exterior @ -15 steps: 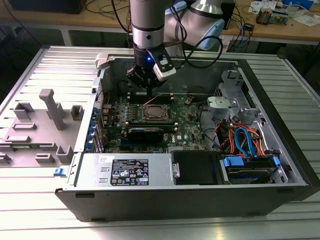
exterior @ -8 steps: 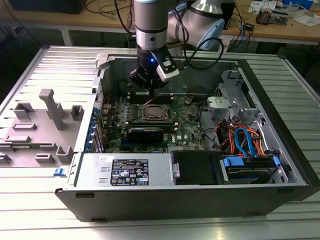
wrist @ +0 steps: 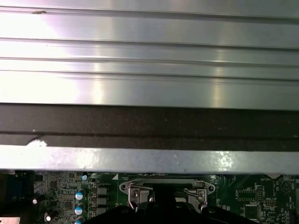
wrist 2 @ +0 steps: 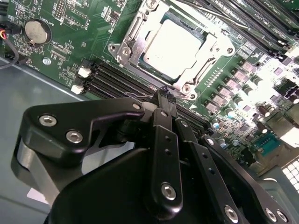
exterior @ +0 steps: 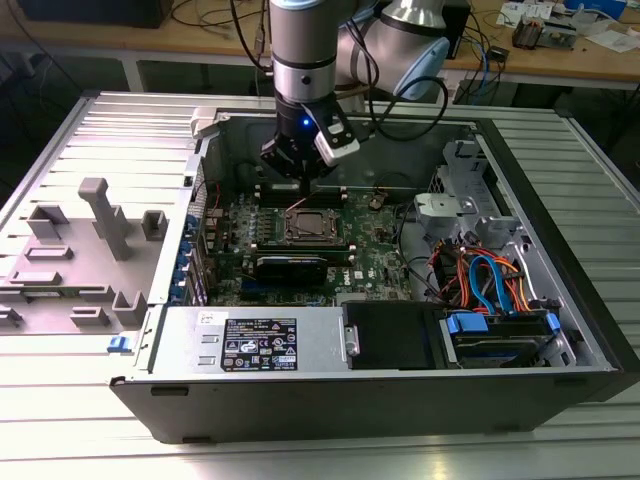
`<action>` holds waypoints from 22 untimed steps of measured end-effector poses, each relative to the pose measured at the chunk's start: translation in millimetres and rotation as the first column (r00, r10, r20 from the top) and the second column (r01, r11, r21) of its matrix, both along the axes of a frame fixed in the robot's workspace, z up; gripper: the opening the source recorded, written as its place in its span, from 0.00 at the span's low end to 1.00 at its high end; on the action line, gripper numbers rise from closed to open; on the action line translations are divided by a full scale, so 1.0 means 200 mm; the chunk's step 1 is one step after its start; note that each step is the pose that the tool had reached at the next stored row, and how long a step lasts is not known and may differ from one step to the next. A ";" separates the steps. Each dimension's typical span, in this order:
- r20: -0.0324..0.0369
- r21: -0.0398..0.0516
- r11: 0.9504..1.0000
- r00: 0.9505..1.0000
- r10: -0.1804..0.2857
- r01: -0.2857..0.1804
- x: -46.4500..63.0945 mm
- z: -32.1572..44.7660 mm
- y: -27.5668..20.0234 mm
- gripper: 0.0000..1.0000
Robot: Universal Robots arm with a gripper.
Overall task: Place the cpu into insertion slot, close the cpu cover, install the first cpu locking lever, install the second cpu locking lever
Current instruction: 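Install the first cpu locking lever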
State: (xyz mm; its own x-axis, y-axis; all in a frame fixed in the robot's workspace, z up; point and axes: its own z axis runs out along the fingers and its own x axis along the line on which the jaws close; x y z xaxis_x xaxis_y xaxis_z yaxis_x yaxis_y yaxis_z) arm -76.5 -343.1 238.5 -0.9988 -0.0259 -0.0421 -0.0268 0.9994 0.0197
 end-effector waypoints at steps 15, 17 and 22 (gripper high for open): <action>0.000 0.000 1.000 1.000 0.001 -0.001 0.01 -0.015 0.038 0.11; 0.000 0.000 1.000 1.000 0.001 -0.001 0.02 -0.021 0.040 0.11; 0.000 0.000 1.000 1.000 0.001 -0.001 0.04 -0.027 0.041 0.11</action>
